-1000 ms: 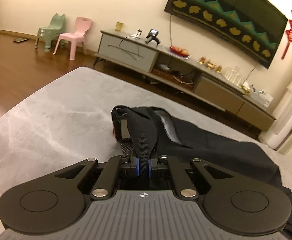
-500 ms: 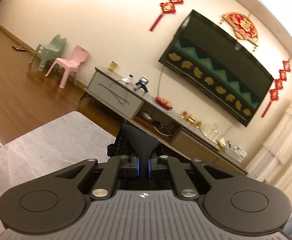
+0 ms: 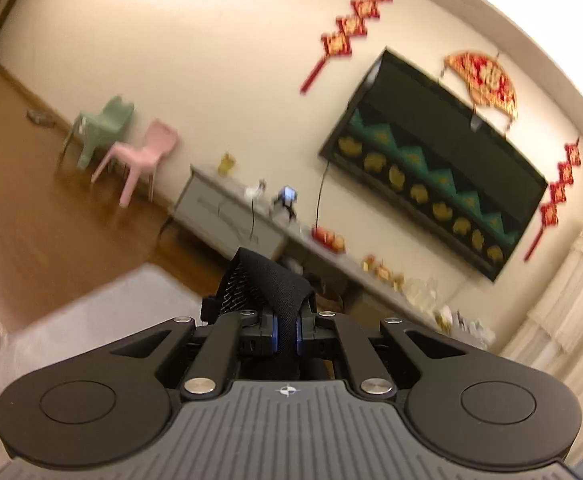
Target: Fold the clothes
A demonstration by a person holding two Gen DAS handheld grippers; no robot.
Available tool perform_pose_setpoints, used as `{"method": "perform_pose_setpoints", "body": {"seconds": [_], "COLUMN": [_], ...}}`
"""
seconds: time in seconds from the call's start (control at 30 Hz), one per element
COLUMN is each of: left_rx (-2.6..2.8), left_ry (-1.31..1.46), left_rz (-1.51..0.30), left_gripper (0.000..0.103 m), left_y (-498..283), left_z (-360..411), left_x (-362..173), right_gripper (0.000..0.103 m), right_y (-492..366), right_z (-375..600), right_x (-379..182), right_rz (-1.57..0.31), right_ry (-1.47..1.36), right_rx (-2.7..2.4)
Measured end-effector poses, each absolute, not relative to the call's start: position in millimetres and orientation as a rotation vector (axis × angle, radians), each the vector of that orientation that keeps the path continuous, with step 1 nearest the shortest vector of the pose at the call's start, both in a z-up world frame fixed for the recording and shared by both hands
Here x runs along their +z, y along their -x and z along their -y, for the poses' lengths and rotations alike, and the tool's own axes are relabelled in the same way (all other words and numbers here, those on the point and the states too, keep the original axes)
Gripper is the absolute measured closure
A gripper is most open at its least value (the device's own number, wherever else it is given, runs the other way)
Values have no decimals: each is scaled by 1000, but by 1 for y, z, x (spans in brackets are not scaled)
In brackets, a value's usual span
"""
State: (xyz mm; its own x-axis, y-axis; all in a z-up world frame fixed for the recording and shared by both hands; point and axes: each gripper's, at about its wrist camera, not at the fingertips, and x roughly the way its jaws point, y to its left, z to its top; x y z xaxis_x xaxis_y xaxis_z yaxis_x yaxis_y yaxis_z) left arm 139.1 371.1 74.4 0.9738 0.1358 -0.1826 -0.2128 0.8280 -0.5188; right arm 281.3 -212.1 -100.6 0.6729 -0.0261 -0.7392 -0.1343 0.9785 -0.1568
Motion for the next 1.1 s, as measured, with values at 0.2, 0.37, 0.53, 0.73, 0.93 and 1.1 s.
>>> {"method": "perform_pose_setpoints", "body": {"seconds": [0.2, 0.37, 0.53, 0.73, 0.93, 1.1], "left_rx": [338, 406, 370, 318, 383, 468], "left_ry": [559, 578, 558, 537, 586, 555], "left_rz": [-120, -311, -301, -214, -127, -414], "left_gripper": [96, 96, 96, 96, 96, 96], "left_y": [-185, -198, -191, -191, -209, -262], "left_z": [-401, -421, -426, -419, -431, -423], "left_x": [97, 44, 45, 61, 79, 22], "right_gripper": [93, 6, 9, 103, 103, 102], "right_y": [-350, -310, -293, -293, -348, -407], "right_z": [258, 262, 284, 242, 288, 316], "right_x": [-32, -85, -130, -124, -16, -38], "right_rz": [-744, -887, -978, -948, -643, -759], "right_ry": [27, 37, -27, 151, -75, -101], "right_rx": [-42, -27, -91, 46, -62, -280]}}
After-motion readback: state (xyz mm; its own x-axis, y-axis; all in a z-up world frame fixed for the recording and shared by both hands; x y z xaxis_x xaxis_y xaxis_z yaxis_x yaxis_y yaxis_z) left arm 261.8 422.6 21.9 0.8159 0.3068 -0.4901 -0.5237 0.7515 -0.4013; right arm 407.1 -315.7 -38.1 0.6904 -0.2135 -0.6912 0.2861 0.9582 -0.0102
